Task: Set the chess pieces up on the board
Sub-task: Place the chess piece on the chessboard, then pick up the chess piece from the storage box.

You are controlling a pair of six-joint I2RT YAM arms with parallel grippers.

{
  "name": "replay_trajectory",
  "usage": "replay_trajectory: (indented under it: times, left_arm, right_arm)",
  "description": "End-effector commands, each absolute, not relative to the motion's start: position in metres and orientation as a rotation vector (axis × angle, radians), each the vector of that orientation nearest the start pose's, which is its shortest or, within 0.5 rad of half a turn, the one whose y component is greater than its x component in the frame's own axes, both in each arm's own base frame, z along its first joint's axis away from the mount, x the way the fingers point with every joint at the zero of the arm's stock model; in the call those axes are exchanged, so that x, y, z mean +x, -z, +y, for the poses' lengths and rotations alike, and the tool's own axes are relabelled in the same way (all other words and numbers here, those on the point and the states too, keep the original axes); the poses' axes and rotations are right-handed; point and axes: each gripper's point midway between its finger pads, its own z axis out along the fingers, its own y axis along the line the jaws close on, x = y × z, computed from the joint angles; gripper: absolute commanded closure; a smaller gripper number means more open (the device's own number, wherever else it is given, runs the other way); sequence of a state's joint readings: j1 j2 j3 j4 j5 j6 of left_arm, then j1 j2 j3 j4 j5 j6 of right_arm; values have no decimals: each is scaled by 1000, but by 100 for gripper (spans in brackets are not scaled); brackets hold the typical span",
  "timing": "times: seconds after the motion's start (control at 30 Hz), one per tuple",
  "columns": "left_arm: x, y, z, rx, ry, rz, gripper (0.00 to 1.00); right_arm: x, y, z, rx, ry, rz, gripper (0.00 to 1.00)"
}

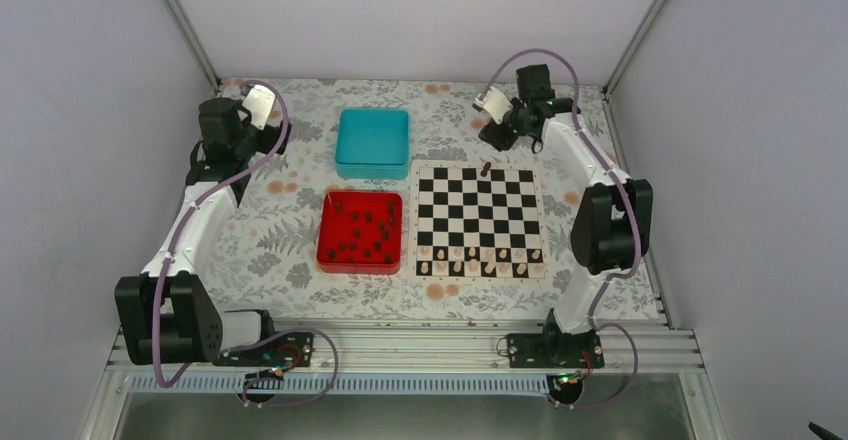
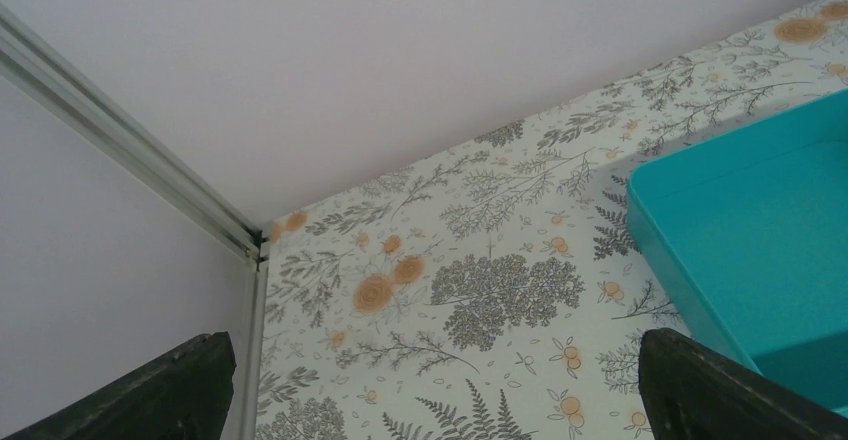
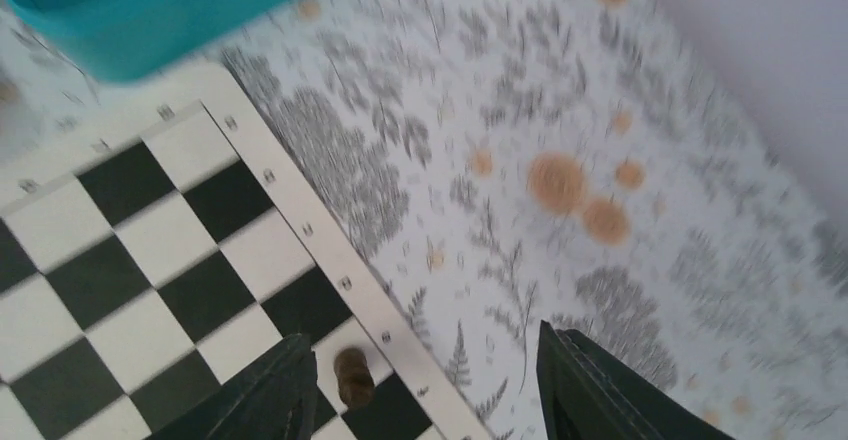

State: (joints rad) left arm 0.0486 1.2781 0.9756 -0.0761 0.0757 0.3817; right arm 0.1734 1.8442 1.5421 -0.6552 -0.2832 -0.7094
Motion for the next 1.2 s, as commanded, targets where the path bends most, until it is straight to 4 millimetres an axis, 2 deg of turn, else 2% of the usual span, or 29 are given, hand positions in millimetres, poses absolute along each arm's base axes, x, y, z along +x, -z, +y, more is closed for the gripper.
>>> replay_trajectory:
  times: [0.0,0.07,0.17,0.27,0.33,0.47,0.53,0.6,0.73,0.9,1.17]
  left_arm:
    - [424,-269,7,379,-216,1878,0]
    - [424,-269,6,382,-214,1877,0]
    - [424,-270,6,384,-216,1874,0]
    - [424,-270,7,384,-223,1872,0]
    - [424,-269,7,384,-226,1873,0]
    - [423,-269,8,385,-227,1873,0]
    - [424,-269,7,386,-226,1872,0]
    - [424,-268,8,385,-228,1873,0]
    - [423,-269,9,380,-235,1873,0]
    - [421,-268,10,383,-236,1869,0]
    - [421,-269,11,382,-234,1868,0]
  right_arm:
    - [434,-207,191,-1321,-176,2058,43]
    - [418,-214,221,-1404,-179,2012,44]
    - [392,-211,267,-1532,-201,1965,45]
    - [366,-193,306,-1653,-227,1953,47]
    - [351,-174,326,-1733,-233,1958,48]
    - [322,-143,354,-1854,-260,1953,51]
    - [316,-129,365,-1876,-237,1945,52]
    - [319,-117,372,-1873,-190,1951,55]
    - [330,-107,380,-1860,-126,1980,60]
    - [335,-93,373,-1871,-39,2021,63]
    - [333,-78,367,-1893,-13,2063,65]
